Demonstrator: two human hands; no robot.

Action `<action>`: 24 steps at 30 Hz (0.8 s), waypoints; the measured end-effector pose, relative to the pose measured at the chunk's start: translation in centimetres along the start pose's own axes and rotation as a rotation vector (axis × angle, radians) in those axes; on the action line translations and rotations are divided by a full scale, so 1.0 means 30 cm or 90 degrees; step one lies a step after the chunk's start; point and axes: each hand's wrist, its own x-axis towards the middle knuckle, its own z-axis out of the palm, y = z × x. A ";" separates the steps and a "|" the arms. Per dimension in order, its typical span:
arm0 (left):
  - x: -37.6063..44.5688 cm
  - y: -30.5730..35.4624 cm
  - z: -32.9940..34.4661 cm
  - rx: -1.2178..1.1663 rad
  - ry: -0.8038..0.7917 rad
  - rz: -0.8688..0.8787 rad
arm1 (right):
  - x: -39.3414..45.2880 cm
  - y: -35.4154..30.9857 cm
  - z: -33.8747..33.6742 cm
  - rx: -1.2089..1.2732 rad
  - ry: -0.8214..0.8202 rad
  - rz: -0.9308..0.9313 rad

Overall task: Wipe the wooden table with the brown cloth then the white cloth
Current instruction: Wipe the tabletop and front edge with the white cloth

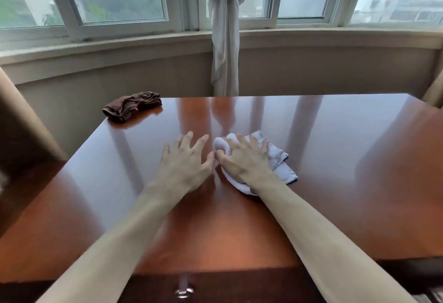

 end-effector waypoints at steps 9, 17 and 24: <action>0.431 -0.101 0.163 -0.024 -0.054 -0.082 | 0.695 0.199 0.030 0.018 -0.011 0.050; 0.433 -0.110 0.182 -0.015 -0.035 -0.088 | 0.937 0.214 0.045 0.015 -0.016 0.062; 0.433 -0.103 0.161 -0.017 -0.048 -0.085 | 0.373 0.147 0.020 0.050 -0.018 -0.042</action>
